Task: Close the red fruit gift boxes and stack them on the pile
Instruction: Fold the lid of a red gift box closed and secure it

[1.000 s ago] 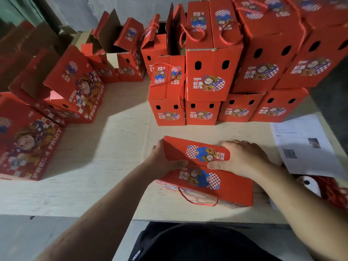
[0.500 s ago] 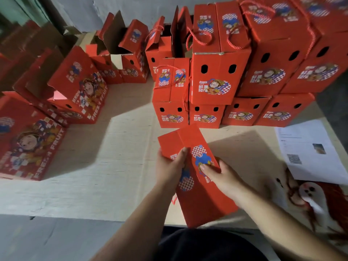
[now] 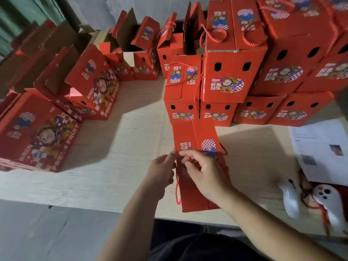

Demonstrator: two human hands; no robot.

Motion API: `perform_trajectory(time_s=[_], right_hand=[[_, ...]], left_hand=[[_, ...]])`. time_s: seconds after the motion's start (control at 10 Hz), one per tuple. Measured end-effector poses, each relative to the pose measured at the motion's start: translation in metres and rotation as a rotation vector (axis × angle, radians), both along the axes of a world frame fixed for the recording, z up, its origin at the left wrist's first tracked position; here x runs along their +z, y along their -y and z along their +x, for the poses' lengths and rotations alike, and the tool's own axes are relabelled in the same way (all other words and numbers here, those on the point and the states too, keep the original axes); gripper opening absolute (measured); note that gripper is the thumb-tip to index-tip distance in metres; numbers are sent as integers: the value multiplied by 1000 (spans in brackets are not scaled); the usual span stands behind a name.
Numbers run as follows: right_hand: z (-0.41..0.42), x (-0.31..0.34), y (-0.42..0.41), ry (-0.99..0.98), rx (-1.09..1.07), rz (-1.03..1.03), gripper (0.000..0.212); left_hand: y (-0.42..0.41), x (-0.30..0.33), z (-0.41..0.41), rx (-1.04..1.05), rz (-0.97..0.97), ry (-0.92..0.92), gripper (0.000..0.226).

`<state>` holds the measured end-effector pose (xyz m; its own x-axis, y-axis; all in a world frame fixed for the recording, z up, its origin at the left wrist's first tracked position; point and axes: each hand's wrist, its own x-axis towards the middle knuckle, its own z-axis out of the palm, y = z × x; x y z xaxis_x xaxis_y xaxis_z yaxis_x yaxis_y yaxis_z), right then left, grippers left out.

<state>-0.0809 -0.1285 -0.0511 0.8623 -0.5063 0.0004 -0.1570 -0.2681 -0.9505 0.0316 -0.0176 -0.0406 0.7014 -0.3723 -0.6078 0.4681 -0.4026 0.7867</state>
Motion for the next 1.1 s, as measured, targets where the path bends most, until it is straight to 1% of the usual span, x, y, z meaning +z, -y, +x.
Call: perform_trajectory(time_s=[0.1,0.2,0.3,0.4,0.5,0.6,0.7,0.8,0.9,1.0,1.1], right_hand=[[7,4,-19,-46,109,181,41],[17,21,-26,3,62,380,37],[32,56,-17,-60,-12,376,17],[48,111,14,37,-101,448,26],[61,172,32,224,-26,496,28],[74,199,19,415,147,579,32],[89,188,-5,353,103,563,29],[103,171,-16,121,-87,343,23],[122,186,-12,113,-108,359,26],[139,226,1,253,25,343,26],[145,238,-2,282,47,303,26]], left_hand=[[9,39,4,-82,-284,108,41],[23,64,-4,-268,-321,329,38],[24,76,10,-283,-346,447,35],[16,70,46,-94,-341,490,31],[10,50,75,126,-294,362,14],[7,25,82,73,-258,218,11],[-2,6,89,32,-247,-14,24],[-15,-10,103,-35,-185,-93,26],[-23,-21,117,-80,-237,-62,33],[-29,-38,133,-38,-268,-178,48],[-41,-54,144,-101,-310,-374,67]])
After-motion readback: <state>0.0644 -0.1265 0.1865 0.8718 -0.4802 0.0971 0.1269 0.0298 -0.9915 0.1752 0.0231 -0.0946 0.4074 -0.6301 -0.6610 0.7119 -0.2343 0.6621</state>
